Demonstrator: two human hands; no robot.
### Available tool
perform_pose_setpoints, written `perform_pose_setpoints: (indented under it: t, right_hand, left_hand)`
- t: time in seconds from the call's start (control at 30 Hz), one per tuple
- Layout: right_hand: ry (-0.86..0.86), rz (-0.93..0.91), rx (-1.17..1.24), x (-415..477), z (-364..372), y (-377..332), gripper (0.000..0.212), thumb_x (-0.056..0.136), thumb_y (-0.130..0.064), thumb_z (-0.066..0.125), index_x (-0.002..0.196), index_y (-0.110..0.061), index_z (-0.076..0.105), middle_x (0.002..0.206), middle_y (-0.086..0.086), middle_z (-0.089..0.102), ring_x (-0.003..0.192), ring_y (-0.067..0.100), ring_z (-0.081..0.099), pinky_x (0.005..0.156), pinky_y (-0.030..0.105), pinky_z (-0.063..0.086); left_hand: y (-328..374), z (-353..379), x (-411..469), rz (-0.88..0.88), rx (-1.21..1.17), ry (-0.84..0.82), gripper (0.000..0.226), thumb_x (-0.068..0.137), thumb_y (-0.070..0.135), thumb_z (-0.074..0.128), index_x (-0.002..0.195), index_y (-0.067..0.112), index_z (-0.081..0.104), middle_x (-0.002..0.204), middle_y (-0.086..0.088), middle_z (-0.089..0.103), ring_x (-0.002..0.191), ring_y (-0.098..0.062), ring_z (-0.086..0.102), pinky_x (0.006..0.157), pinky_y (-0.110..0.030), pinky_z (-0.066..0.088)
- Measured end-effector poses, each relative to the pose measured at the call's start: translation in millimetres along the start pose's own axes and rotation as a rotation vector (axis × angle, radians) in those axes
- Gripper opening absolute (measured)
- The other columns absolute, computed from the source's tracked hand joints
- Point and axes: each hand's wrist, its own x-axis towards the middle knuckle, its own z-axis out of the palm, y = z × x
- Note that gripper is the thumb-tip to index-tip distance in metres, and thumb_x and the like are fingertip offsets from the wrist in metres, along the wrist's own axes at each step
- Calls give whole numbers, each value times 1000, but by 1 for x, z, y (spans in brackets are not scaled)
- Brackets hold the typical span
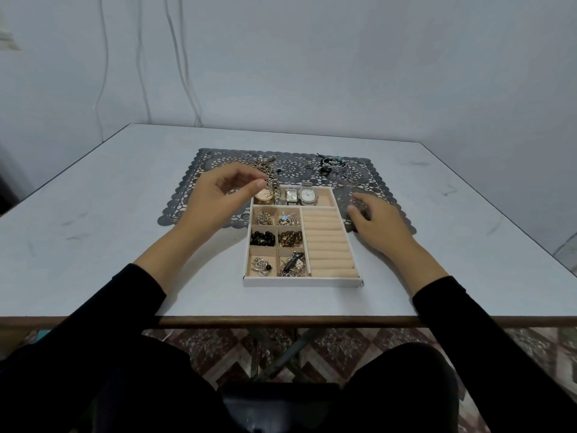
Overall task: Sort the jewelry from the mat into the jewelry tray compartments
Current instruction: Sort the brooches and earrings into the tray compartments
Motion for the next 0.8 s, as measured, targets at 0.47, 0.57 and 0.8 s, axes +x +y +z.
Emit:
perform_pose_setpoints:
  t: [0.47, 0.57, 0.8]
  right_hand:
    - [-68, -84, -166, 4, 13, 11, 23, 98, -25, 43, 95, -5, 54, 93, 7, 55, 89, 24, 49, 69, 29, 27]
    - [-66, -89, -163, 4, 13, 10, 24, 98, -25, 44, 97, -3, 55, 95, 9, 57, 90, 25, 50, 70, 31, 30]
    - [-52, -103, -163, 5, 14, 12, 24, 97, -25, 44, 91, -4, 54, 90, 8, 57, 86, 25, 50, 67, 31, 28]
  left_hand:
    - [26, -11, -27, -72, -8, -351, 15, 80, 17, 73, 93, 11, 71, 88, 1, 74, 85, -14, 70, 77, -20, 55]
    - [32, -17, -31, -56, 49, -499, 15, 79, 18, 74, 92, 11, 73, 90, -1, 75, 89, -19, 71, 85, -23, 54]
    - [43, -29, -28, -13, 319, -729, 8, 84, 21, 74, 91, 23, 75, 86, 15, 74, 90, -6, 69, 85, -16, 48]
